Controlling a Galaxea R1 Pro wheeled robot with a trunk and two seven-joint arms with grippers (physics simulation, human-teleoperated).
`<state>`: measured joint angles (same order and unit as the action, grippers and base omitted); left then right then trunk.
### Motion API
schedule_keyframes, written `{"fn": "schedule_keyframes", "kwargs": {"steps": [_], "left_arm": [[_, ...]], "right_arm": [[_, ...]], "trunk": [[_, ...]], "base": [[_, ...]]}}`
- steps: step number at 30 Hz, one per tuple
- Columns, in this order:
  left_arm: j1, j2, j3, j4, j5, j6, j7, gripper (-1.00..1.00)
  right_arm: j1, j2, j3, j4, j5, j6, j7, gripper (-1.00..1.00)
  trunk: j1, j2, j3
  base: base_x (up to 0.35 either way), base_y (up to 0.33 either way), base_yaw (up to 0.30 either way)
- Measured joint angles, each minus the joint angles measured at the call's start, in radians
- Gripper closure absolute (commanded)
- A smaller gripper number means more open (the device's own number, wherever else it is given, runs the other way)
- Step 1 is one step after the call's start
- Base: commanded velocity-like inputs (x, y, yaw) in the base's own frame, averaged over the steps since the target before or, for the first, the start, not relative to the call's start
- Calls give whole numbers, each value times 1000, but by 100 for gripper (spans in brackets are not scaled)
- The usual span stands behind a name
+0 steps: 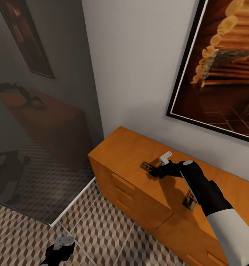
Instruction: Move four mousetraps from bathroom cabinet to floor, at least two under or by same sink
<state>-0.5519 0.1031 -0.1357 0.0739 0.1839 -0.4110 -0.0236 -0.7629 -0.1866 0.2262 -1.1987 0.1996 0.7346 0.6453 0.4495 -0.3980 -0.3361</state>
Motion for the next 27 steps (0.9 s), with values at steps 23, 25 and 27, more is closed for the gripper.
{"fn": "schedule_keyframes", "kwargs": {"steps": [23, 25, 27], "left_arm": [[0, 0, 0, 0, 0, 0, 0, -100], [0, 0, 0, 0, 0, 0, 0, -100], [0, 0, 0, 0, 0, 0, 0, -100]], "right_arm": [[0, 0, 1, 0, 0, 0, 0, -100], [0, 0, 1, 0, 0, 0, 0, -100], [0, 0, 1, 0, 0, 0, 0, -100]], "trunk": [[0, 0, -13], [0, 0, -13], [0, 0, -13]], "base": [[0, 0, 0], [0, 0, 0], [0, 0, 0]]}}
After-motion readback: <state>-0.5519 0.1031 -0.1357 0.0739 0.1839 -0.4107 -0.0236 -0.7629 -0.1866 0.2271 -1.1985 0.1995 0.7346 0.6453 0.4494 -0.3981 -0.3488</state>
